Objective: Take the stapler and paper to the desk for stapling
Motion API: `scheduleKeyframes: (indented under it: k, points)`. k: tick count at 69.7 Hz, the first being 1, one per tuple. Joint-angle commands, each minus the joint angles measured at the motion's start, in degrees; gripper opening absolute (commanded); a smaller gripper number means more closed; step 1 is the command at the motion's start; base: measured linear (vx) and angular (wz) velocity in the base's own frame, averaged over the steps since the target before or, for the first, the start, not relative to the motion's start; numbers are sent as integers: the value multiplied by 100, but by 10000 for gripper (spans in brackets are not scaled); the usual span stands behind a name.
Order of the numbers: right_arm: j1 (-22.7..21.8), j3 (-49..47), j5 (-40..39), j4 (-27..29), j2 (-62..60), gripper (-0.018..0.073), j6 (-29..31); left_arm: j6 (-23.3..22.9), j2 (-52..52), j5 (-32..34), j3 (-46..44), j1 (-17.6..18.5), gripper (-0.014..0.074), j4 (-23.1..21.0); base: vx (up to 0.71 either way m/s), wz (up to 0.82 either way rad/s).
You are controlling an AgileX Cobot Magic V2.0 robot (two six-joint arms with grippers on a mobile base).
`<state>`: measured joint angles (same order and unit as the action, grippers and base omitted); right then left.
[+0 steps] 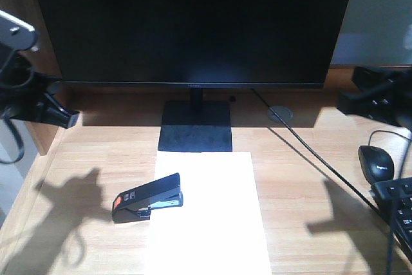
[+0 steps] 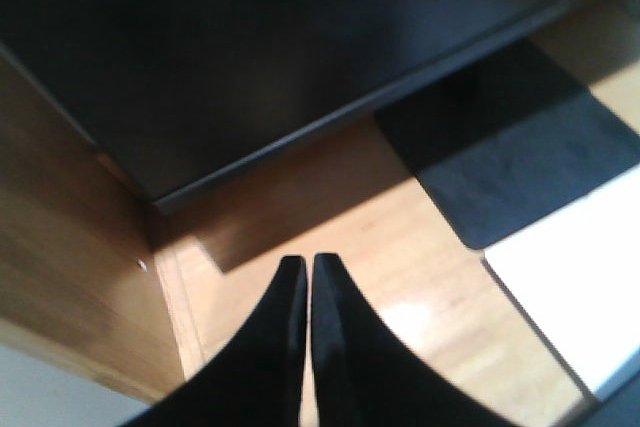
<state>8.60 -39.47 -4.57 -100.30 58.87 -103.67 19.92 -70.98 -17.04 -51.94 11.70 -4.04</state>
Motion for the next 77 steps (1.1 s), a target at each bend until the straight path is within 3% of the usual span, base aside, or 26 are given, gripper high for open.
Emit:
scheduleKeyframes:
  k: [1, 11, 22, 57, 77]
  points:
    - [0, 86, 145, -269, -559, -6, 76, -186, 510, 941, 219, 1, -6, 43, 0, 0]
    - [0, 396, -62, -269, -1269, -6, 71, -186, 1107, 1629, 886, 1, -6, 43, 0, 0]
    - [0, 817, -378, -269, -2024, -6, 71, -186, 1838, 1904, 1512, 1, -6, 43, 0, 0]
    - [0, 1850, -398, -261, -3249, -6, 51, -177, 4329, 1909, 2951, 1, -6, 44, 0, 0]
    - [0, 1862, -393, -267, -3249, -6, 51, -182, 4582, 1737, 3026, 1, -6, 44, 0, 0]
